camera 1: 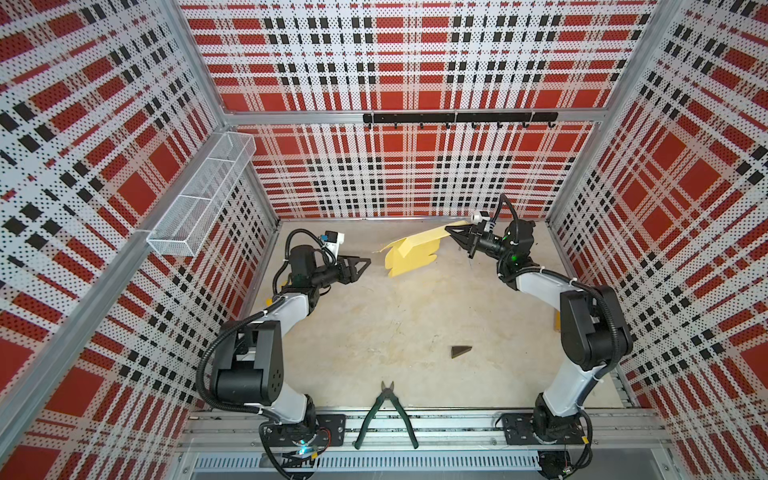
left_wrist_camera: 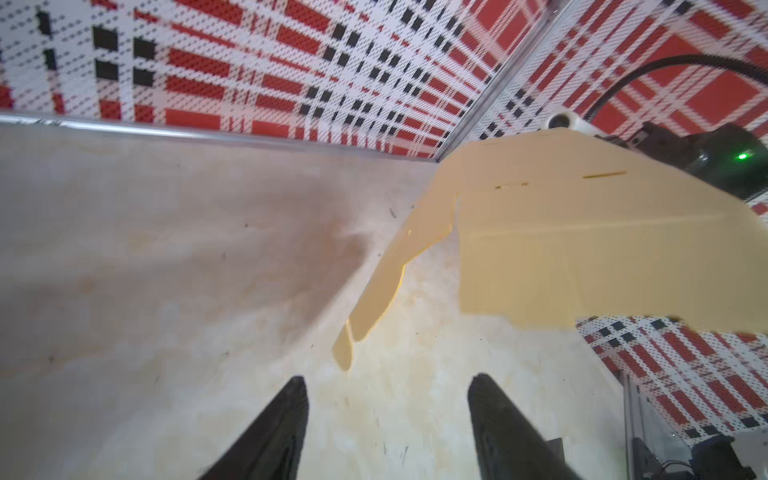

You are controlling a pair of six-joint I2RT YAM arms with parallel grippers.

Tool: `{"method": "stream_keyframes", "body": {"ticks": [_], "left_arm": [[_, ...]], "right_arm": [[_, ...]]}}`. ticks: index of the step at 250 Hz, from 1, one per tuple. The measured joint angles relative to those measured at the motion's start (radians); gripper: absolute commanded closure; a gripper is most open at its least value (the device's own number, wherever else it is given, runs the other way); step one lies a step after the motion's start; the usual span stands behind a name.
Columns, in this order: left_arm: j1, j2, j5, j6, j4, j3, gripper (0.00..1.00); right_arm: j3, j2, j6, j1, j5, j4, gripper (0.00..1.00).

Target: Fold the paper box

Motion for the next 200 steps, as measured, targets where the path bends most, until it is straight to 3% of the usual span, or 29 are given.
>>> {"method": "stream_keyframes", "body": {"ticks": [25,74,200], "left_arm": [[0.032,0.092,0.070,-0.135,0.215,0.023,0.48],[0.069,0.161,0.183,-0.238,0.404,0.095,0.48],[-0.069,0.130,0.368,-0.158,0.461,0.087,0.44]], "right_arm": [[-0.010,-0.015,0.038,0.000,-0.020,0.060,1.00],[-0.021,-0.040,0.095,0.000,-0.079,0.183,1.00],[-0.021,-0.050,0.140,-0.006,-0.182,0.314,1.00]]}}
